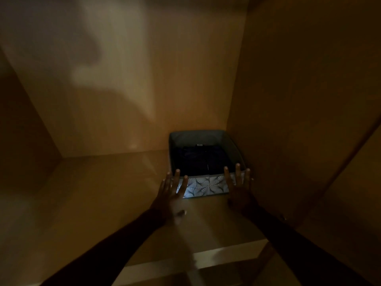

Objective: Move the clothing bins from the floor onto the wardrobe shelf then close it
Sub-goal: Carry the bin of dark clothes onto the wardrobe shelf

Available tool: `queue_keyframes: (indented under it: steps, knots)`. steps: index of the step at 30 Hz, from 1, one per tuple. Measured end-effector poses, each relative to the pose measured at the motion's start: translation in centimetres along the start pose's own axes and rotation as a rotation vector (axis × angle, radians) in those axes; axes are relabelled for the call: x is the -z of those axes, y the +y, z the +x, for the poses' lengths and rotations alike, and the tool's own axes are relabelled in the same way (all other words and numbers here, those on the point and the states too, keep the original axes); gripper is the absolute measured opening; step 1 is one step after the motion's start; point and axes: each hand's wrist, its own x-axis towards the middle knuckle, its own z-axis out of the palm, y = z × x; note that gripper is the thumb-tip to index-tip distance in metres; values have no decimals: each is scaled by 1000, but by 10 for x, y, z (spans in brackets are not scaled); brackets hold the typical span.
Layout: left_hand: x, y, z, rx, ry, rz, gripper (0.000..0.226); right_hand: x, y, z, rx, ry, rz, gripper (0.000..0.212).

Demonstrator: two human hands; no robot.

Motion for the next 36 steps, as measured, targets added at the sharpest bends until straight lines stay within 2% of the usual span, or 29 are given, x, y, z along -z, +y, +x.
queue_keyframes:
  steps: [3, 5, 7, 13, 16, 17, 20, 24, 27, 31, 36]
  knots:
    - [3, 3, 17, 20, -33, -32, 118, -2, 9, 17, 54, -5, -6, 146]
    - [6, 4, 24, 34, -45, -63, 120, -2, 9, 25, 27, 12, 3, 159]
    - [8, 5, 29, 50, -56, -72, 121, -6, 8, 31, -48, -109, 22, 167]
    - [11, 10, 39, 73, -59, -100, 123, -7, 14, 42, 1, -14, -15, 151]
    - [6, 11, 41, 91, -33, -111, 122, -2, 14, 37, 12, -61, 12, 153]
    - [3, 11, 40, 98, -24, -123, 121, 0, 15, 35, 40, -57, 4, 150]
    - [-7, 11, 35, 96, 45, -212, 112, 0, 19, 26, 78, -30, 86, 121]
    - [-16, 15, 8, 89, 314, -446, 79, 7, 3, 1, -8, 61, 358, 86]
    - [-21, 21, -24, 232, 431, -605, 62, 6, -20, -24, 107, 90, 567, 70]
    - [-25, 25, -76, 473, 547, -882, 47, 7, -64, -55, 192, -72, 910, 75]
    - [-35, 33, -158, 739, 677, -1014, 46, -3, -123, -84, 292, -280, 1007, 79]
